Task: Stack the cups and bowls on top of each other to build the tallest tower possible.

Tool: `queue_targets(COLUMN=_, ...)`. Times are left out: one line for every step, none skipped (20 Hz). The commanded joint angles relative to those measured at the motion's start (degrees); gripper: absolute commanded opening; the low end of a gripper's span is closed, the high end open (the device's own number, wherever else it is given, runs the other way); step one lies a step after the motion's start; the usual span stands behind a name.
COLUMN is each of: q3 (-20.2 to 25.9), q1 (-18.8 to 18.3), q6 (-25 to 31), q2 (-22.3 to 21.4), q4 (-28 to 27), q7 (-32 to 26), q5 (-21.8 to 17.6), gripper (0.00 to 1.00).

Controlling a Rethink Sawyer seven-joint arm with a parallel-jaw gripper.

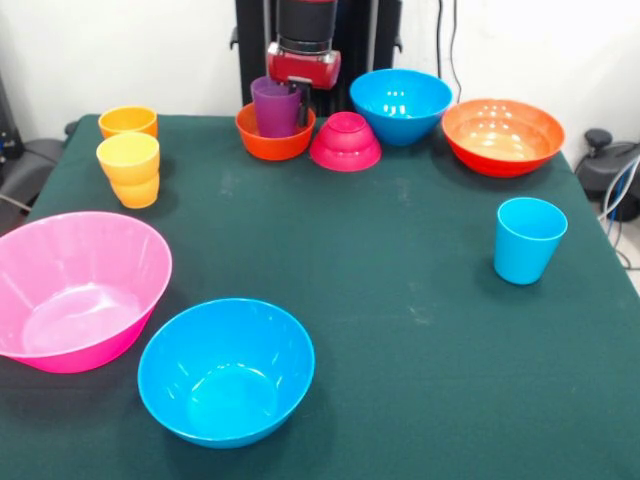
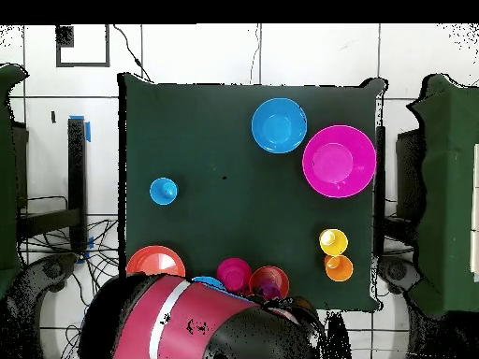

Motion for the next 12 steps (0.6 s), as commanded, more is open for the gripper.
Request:
queue_targets(q3=16.8, q1=-0.9, q6=-2.1, q2=16.3, q4=-24.8, q7=1.1, q5=4.5, gripper=0.0)
queue_targets(q3=16.8, q1=-0.8, q6=-2.0, q2=16.0, q4=-24.8, q7=1.0, q5=4.2, gripper=0.0)
queue_targets(q3=16.7, q1=-0.6, q6=-1.9, q2=15.6, q4=-24.7, q7=0.9, q5=3.9, gripper=0.0)
queue_targets(q3=17.0, q1=-0.7, q6=-1.0, q2=15.0, q4=-24.6, q7=0.9, q5=3.0, gripper=0.0)
queue_targets(q3=17.2, q1=-0.6, q6=-0.4, q2=14.5, q4=-24.5, q7=0.8, q5=2.5, gripper=0.0)
queue_targets(q3=17.3, q1=-0.6, q6=0.2, q2=14.0, q4=-24.4, q7=0.7, q5=1.9, gripper=0.0)
queue_targets(q3=17.5, q1=-0.6, q6=0.8, q2=13.6, q4=-24.3, q7=0.6, q5=1.2, gripper=0.0)
queue_targets(q3=17.8, q1=-0.7, q6=1.6, q2=13.1, q4=-24.3, q7=0.6, q5=0.5, gripper=0.0)
queue_targets(q3=18.1, q1=-0.7, q6=2.2, q2=12.7, q4=-24.2, q7=0.7, q5=-0.1, gripper=0.0)
queue_targets(q3=18.0, q1=-0.6, q6=2.2, q2=12.5, q4=-24.2, q7=0.7, q5=-0.2, gripper=0.0)
queue_targets(q3=17.8, q1=-0.3, q6=2.0, q2=12.2, q4=-24.1, q7=0.7, q5=-0.3, gripper=0.0)
queue_targets(q3=17.9, q1=-0.2, q6=2.5, q2=11.8, q4=-23.9, q7=0.8, q5=-0.6, gripper=0.0)
